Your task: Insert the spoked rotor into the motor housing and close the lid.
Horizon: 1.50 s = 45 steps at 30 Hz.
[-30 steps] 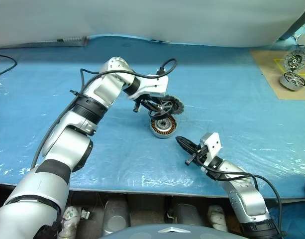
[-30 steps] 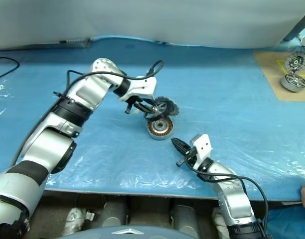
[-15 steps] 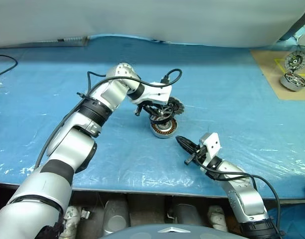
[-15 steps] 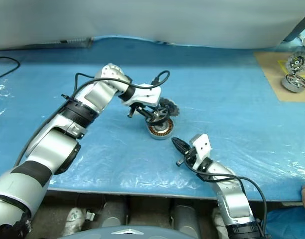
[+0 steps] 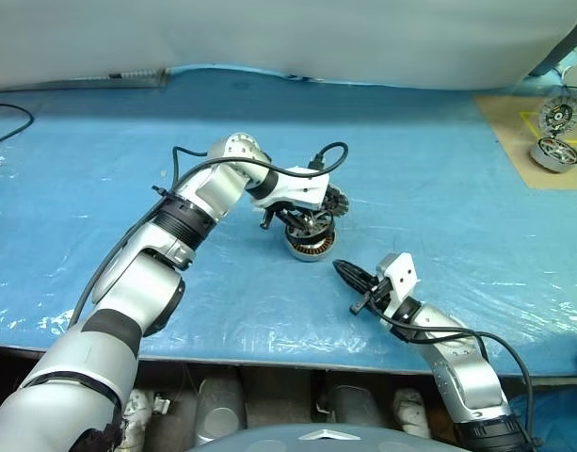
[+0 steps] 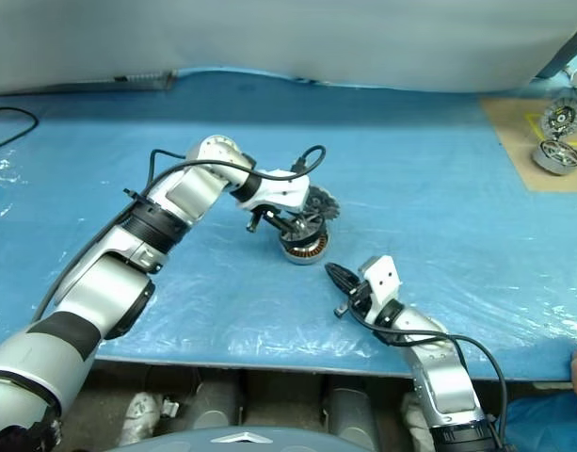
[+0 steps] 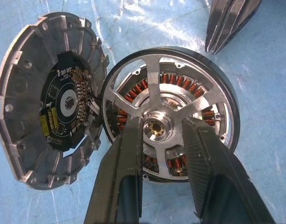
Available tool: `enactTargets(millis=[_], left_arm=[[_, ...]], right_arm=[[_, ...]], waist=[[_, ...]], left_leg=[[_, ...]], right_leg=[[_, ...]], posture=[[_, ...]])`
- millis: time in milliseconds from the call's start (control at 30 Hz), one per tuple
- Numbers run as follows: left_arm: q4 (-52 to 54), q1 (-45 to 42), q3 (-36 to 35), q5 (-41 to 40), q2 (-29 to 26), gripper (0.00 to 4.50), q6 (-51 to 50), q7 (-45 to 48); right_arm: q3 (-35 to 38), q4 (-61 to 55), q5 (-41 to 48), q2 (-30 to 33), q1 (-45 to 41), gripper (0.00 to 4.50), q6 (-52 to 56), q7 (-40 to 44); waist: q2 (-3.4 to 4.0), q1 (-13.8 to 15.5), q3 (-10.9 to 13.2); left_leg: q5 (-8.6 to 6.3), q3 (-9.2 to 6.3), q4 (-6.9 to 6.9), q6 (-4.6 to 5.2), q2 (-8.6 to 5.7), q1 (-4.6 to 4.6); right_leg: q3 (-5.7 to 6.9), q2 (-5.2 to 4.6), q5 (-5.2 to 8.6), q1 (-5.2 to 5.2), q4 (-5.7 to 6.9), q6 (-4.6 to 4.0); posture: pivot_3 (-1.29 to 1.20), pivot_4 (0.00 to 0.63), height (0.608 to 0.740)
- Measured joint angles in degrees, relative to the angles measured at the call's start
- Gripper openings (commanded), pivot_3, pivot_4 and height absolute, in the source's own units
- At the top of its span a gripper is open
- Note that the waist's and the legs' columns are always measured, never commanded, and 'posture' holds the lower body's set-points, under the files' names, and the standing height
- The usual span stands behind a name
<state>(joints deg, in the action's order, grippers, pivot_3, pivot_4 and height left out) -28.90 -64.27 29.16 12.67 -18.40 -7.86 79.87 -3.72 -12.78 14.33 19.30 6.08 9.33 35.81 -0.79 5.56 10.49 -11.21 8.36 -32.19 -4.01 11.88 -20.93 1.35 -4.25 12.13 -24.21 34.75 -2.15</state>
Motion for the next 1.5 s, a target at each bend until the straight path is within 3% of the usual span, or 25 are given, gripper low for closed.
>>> enactTargets(millis=[1167, 1200, 1400, 1500], left_arm=[[-6.18, 0.06, 1.20, 4.36, 1.47, 0.90, 5.33, -3.53], [-6.17, 0.06, 1.20, 4.35, 1.54, 1.62, 5.29, -3.45], [-2.37, 0.16, 0.68, 1.21, 2.66, 3.60, 1.81, -0.32], [1.43, 0.28, 0.09, -0.55, 2.15, 3.60, -0.60, 1.27]], right_arm=[[-0.48, -0.28, -0.78, 0.42, 0.66, 0.00, 0.99, -0.67], [-0.48, -0.28, -0.78, 0.42, 0.68, 0.00, 0.99, -0.68], [-0.48, -0.29, -0.79, 0.57, 0.69, 0.00, 1.03, -0.77], [-0.48, -0.29, -0.79, 0.76, 0.71, 0.00, 1.10, -0.77]], waist=[[0.03, 0.00, -0.02], [0.03, 0.01, -0.02], [0.03, 0.02, -0.02], [0.03, -0.06, -0.02]], left_leg=[[0.00, 0.00, -0.03, 0.00, 0.00, 0.02], [0.00, 0.00, -0.03, 0.00, 0.00, 0.02], [0.00, 0.00, -0.01, 0.00, 0.00, 0.00], [0.00, 0.00, -0.01, 0.00, 0.01, 0.03]], right_leg=[[0.00, -0.01, 0.00, 0.01, 0.01, 0.00], [0.00, -0.01, 0.00, 0.01, 0.01, 0.00], [0.00, -0.01, 0.00, 0.01, 0.00, -0.01], [0.00, 0.00, 0.00, 0.01, 0.01, -0.01]], posture=[[0.00, 0.150, 0.740], [0.00, 0.150, 0.740], [0.00, 0.150, 0.740], [0.00, 0.150, 0.740]])
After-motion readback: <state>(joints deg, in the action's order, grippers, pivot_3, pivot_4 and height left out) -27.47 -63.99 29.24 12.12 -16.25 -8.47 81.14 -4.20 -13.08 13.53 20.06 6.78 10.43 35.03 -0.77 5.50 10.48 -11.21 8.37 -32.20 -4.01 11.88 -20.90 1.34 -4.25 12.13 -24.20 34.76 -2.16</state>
